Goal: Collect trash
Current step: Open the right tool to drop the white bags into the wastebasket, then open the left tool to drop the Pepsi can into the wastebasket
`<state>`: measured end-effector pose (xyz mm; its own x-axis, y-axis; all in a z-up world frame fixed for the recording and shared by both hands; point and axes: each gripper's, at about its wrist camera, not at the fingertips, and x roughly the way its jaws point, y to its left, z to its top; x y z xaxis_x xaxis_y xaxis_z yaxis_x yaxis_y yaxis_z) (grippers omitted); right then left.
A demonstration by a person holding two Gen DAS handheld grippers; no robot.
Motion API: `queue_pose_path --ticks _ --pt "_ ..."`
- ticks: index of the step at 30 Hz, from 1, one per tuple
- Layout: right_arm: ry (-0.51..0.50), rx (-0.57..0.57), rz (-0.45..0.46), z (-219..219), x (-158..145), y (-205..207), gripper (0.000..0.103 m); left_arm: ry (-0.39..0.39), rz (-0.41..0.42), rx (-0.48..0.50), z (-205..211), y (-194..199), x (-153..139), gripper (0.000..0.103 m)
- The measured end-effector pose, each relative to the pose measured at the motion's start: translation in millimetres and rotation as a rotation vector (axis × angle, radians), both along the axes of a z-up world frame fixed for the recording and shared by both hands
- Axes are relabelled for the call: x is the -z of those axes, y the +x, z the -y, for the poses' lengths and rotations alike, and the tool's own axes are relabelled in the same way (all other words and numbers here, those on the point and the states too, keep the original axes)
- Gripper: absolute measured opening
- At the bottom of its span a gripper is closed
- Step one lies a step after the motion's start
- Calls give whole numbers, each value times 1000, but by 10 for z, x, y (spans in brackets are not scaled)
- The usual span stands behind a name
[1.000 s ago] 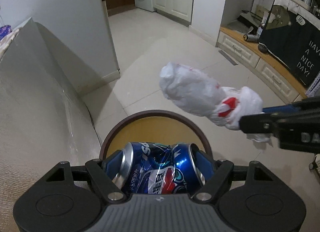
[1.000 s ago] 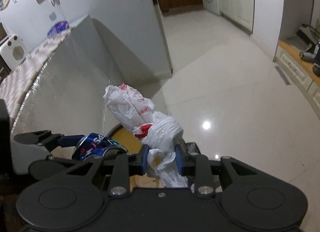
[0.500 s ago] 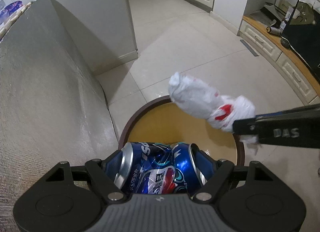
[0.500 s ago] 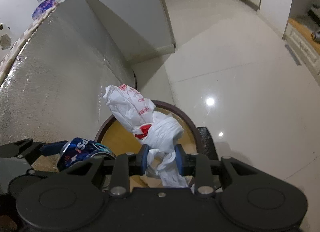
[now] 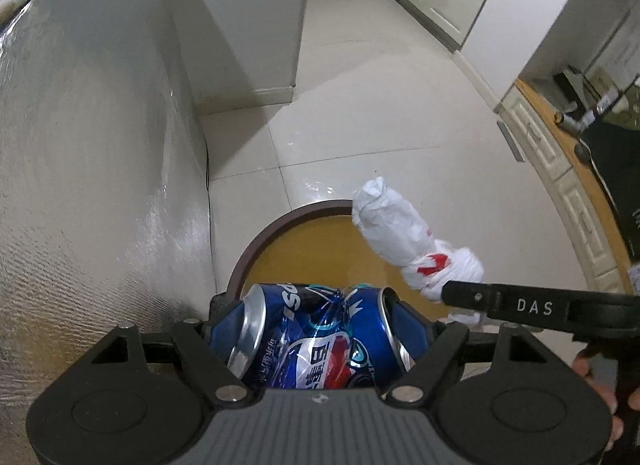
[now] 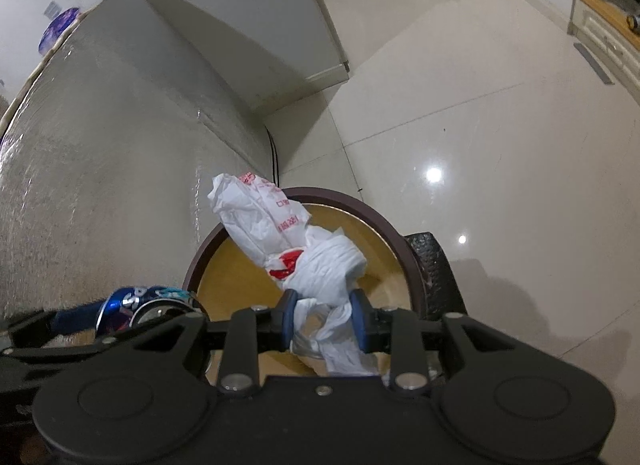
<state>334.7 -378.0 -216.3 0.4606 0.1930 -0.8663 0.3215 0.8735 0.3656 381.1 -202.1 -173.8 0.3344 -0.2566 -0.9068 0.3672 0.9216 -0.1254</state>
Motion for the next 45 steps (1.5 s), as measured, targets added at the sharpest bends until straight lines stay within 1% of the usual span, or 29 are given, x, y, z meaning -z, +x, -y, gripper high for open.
queue_pose_path --ticks 4,7,8,10,12,16,17,18,21,26,29,34,36,38,42,44,45 --pt "79 35 13 84 63 -7 34 5 7 -5 24 -20 -11 80" --pt "146 86 37 169 97 -41 43 12 1 -11 30 -24 15 80" --pt "158 88 32 178 104 -46 43 11 -4 -15 32 -25 22 81" --pt "136 73 21 161 107 -47 43 -1 -14 -23 30 -26 30 82" --pt "92 46 8 133 83 -60 43 -12 -27 -29 34 -1 52 83" --pt "37 1 3 110 28 -85 43 7 -51 -26 60 12 94 84" --pt "23 -10 2 106 12 -92 43 6 -58 -26 68 19 102 87" --pt "9 -20 3 95 -8 -107 43 3 -61 -27 72 20 103 93" --pt "-16 -47 8 80 -25 -125 43 0 -53 -34 61 30 101 99" --pt "-43 -78 4 63 -41 -159 44 11 -68 -68 21 56 121 101" --pt "-50 -89 1 61 -45 -174 44 25 -63 -59 34 56 125 101" --pt "-74 -109 -2 40 -54 -212 47 40 -76 -43 56 58 147 101" --pt "-81 -115 -1 33 -74 -260 49 42 -80 -44 65 73 150 102" --pt "-90 -121 2 18 -80 -281 58 46 -80 -48 57 76 156 103" --pt "-117 -131 7 -20 -84 -314 66 66 -76 -47 41 85 172 103" --pt "-126 -130 11 -23 -104 -362 75 83 -72 -27 53 71 180 103" --pt "-134 -127 12 -23 -119 -389 77 90 -69 -16 55 67 181 103"
